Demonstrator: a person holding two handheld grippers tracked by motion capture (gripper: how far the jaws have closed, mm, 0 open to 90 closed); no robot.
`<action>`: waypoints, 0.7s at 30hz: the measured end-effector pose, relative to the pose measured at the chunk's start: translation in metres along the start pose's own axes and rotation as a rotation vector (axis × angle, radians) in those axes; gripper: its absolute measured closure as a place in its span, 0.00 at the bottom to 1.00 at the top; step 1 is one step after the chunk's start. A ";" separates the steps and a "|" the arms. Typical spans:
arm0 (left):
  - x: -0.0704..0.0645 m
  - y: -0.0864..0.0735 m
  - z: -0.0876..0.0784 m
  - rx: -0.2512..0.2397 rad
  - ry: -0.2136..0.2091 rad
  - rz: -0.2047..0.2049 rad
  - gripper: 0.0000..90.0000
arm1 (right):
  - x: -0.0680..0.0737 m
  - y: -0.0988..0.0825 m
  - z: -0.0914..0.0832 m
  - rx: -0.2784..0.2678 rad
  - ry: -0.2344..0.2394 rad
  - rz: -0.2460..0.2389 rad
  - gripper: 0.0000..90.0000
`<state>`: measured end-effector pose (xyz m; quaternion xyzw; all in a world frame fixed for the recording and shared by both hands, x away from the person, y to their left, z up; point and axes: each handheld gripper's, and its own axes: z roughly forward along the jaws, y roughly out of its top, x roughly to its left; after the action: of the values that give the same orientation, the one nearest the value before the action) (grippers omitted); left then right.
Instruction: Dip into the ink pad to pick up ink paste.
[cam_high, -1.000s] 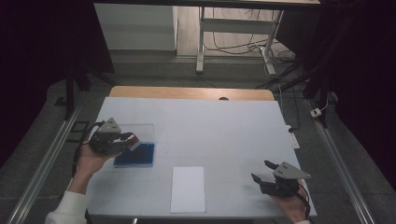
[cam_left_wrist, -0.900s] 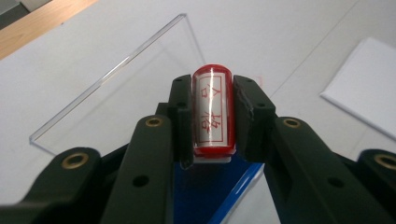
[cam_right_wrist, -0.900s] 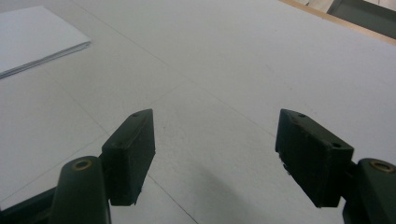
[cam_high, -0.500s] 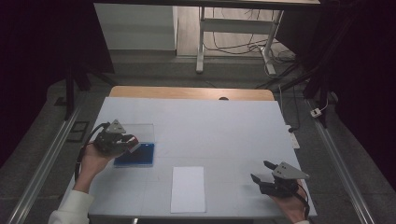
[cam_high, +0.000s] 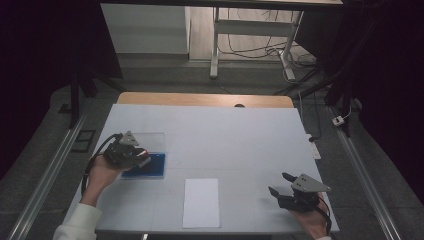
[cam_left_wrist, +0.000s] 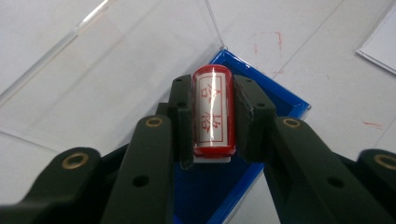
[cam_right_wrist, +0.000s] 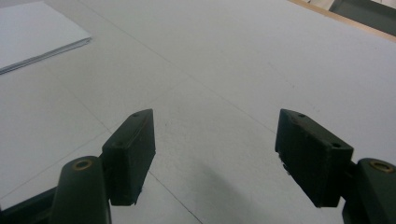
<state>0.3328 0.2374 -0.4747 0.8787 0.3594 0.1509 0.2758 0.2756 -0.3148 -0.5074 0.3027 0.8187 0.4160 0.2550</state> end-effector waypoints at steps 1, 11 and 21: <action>0.000 0.000 0.000 0.003 0.000 0.001 0.78 | 0.000 0.000 0.000 -0.001 0.002 0.000 0.31; -0.001 -0.001 0.007 0.031 0.000 0.003 0.78 | 0.000 0.000 0.000 0.001 0.004 -0.002 0.31; -0.002 -0.002 0.011 0.044 0.003 0.000 0.78 | 0.000 0.000 0.000 0.002 0.003 -0.002 0.31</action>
<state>0.3357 0.2331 -0.4846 0.8844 0.3630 0.1443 0.2556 0.2758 -0.3149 -0.5080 0.3014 0.8197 0.4156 0.2539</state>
